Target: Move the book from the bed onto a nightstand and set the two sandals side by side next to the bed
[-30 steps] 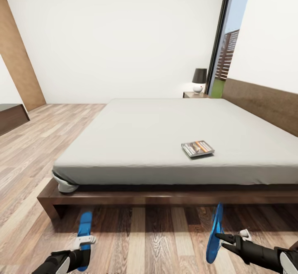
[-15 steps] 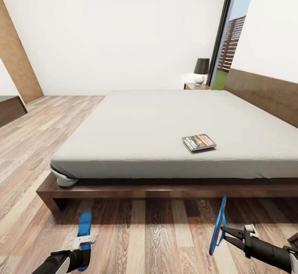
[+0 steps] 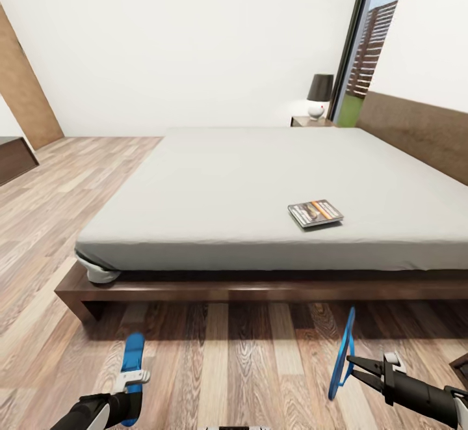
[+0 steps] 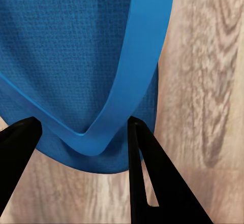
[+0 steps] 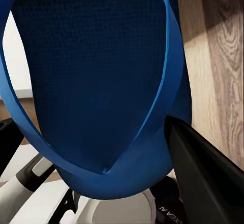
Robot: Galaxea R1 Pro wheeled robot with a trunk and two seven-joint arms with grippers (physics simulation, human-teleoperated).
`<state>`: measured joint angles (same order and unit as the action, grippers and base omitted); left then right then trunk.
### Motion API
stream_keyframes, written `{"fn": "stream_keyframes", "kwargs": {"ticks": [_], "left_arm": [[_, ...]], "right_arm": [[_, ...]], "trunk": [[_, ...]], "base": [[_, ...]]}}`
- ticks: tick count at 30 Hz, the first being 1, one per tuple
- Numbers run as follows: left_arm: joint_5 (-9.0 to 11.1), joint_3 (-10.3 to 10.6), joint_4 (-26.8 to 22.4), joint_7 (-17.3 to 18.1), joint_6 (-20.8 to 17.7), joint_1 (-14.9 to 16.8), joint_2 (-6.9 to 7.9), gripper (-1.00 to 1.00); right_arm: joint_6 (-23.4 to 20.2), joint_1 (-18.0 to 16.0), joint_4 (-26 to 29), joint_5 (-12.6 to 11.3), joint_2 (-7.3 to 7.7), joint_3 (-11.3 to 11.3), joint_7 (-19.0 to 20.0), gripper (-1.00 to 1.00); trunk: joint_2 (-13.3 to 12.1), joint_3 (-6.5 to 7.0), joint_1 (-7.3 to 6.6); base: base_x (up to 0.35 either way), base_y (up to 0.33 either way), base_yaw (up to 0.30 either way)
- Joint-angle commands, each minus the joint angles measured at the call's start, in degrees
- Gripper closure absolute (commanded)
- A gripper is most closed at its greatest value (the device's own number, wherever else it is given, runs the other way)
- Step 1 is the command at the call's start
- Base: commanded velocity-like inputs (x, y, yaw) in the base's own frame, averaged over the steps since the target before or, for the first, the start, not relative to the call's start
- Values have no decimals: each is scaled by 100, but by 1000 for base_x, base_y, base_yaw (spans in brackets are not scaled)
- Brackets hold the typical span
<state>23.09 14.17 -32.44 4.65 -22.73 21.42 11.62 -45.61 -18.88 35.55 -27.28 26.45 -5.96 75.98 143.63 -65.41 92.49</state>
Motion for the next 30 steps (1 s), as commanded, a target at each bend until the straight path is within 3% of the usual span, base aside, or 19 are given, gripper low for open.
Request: {"fn": "stream_keyframes", "kwargs": {"ticks": [1,20,30], "left_arm": [[20,24,-8,0,-21,3,7,100],[15,24,-8,0,-16,3,7,100],[11,24,77,0,232,-6,7,100]], "right_arm": [[-53,-2,3,-24,1,-2,-4,100],[-53,-2,38,-23,1,3,-4,100],[-53,-2,49,-23,1,7,-4,100]], "trunk": [[4,-28,1],[29,-449,50],[42,-670,76]], "base": [[0,0,0],[0,0,0],[0,0,0]]}}
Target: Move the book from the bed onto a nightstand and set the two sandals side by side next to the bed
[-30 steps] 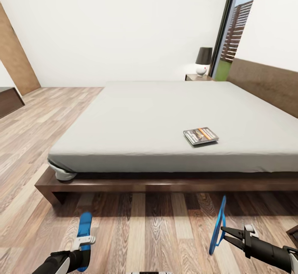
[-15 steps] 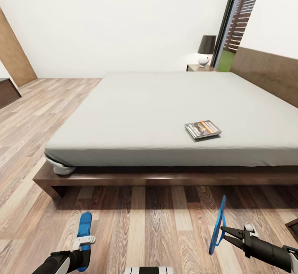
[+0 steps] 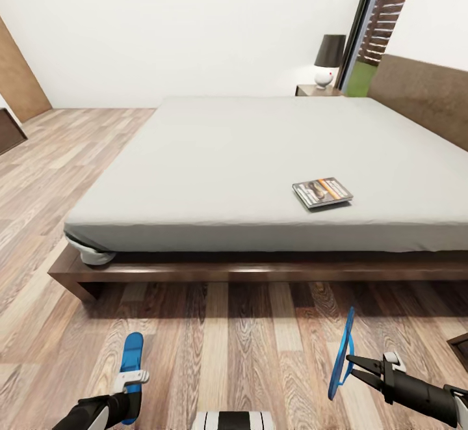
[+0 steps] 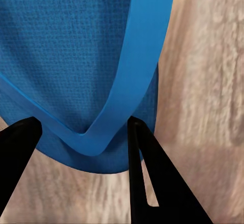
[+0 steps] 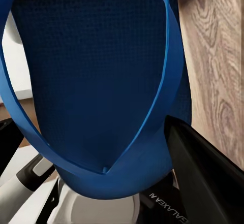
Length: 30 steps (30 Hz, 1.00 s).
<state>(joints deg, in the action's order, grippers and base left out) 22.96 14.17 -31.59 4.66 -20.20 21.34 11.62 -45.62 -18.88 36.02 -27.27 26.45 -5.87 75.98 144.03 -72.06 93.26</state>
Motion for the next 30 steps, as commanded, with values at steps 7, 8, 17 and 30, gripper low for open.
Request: {"fn": "stream_keyframes", "kwargs": {"ticks": [7,8,17,30], "left_arm": [[25,25,-6,-1,-19,2,7,100],[25,25,-6,-1,-19,2,7,100],[25,25,-5,-1,-19,2,7,100],[25,20,-5,-1,-19,2,7,100]], "right_arm": [[-53,-2,2,-24,1,-1,-5,100],[-53,-2,2,-24,1,-1,-5,100],[-53,-2,2,-24,1,-1,-5,100],[-53,-2,2,-24,1,-1,-5,100]], "trunk": [[11,-160,17],[13,-182,19],[25,-382,42],[42,-670,76]], "base": [[0,0,0],[0,0,0],[0,0,0],[0,0,0]]}}
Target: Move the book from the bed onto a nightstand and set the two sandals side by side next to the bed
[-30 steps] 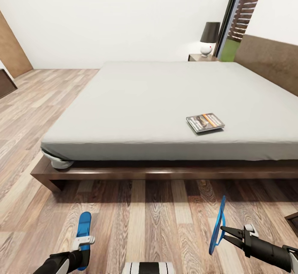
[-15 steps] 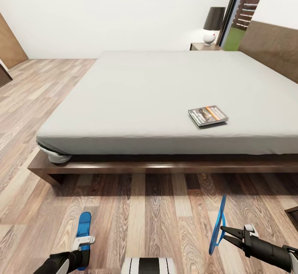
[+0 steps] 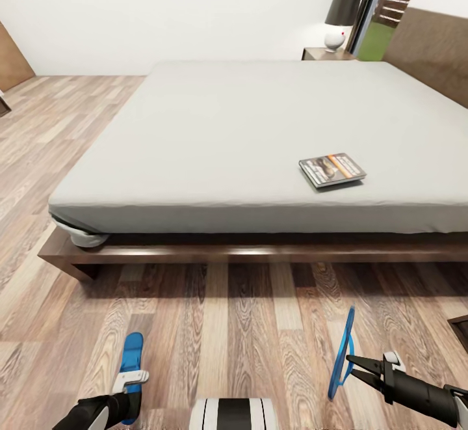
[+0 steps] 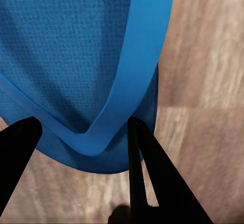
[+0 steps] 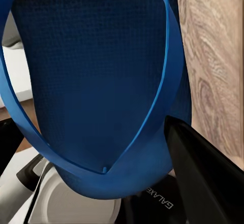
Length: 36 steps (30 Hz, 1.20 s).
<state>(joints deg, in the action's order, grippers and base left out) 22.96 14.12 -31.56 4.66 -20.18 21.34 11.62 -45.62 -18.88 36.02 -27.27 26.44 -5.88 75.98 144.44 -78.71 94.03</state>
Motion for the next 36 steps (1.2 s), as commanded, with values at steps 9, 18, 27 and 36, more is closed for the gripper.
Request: {"fn": "stream_keyframes", "kwargs": {"ticks": [9,18,27,36], "left_arm": [[25,27,-3,-1,30,0,7,100],[25,6,172,-8,1041,-32,43,100],[25,5,202,-9,1094,-33,42,100],[19,11,203,-22,1112,-33,32,100]], "right_arm": [[-53,-2,2,-24,1,-2,-5,100],[-53,-2,2,-24,1,-2,-5,100],[-53,-2,2,-24,1,-2,-5,100],[-53,-2,2,-24,1,-1,-5,100]], "trunk": [[10,-137,14],[10,-137,14],[10,-137,14],[10,-137,14]], "base": [[0,0,0],[86,27,0],[245,149,0],[102,78,0]]}}
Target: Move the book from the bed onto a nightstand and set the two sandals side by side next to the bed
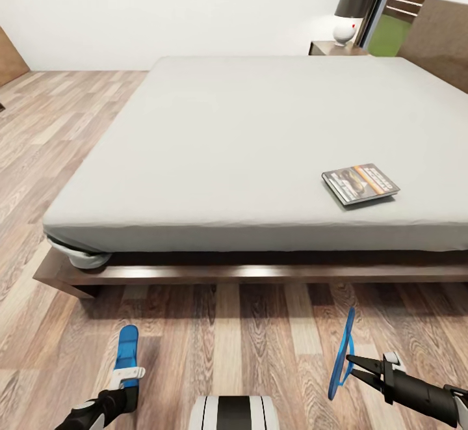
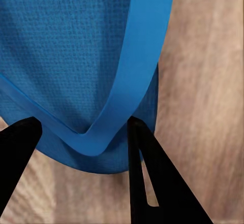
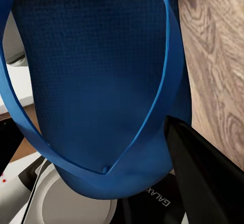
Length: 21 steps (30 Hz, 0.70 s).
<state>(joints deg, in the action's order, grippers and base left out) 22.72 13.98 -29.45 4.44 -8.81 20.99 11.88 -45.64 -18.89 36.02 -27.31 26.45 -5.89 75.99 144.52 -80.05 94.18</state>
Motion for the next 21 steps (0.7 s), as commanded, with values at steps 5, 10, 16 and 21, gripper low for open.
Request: {"fn": "stream_keyframes", "kwargs": {"ticks": [5,10,16,21], "left_arm": [[40,11,-1,-111,81,1,20,100],[46,26,0,-818,246,1,3,100],[48,33,0,-896,277,1,-1,100],[40,34,0,-891,283,1,-2,100]], "right_arm": [[-50,-1,1,-20,1,-1,-5,100],[-50,-1,1,-20,1,0,-5,100],[-50,-1,1,-20,1,0,-5,100],[-50,-1,1,-20,1,0,-5,100]], "trunk": [[1,-4,-1],[1,-4,-1],[1,-4,-1],[1,-4,-1]], "base": [[2,2,0],[0,0,0],[0,0,0],[13,0,0]]}}
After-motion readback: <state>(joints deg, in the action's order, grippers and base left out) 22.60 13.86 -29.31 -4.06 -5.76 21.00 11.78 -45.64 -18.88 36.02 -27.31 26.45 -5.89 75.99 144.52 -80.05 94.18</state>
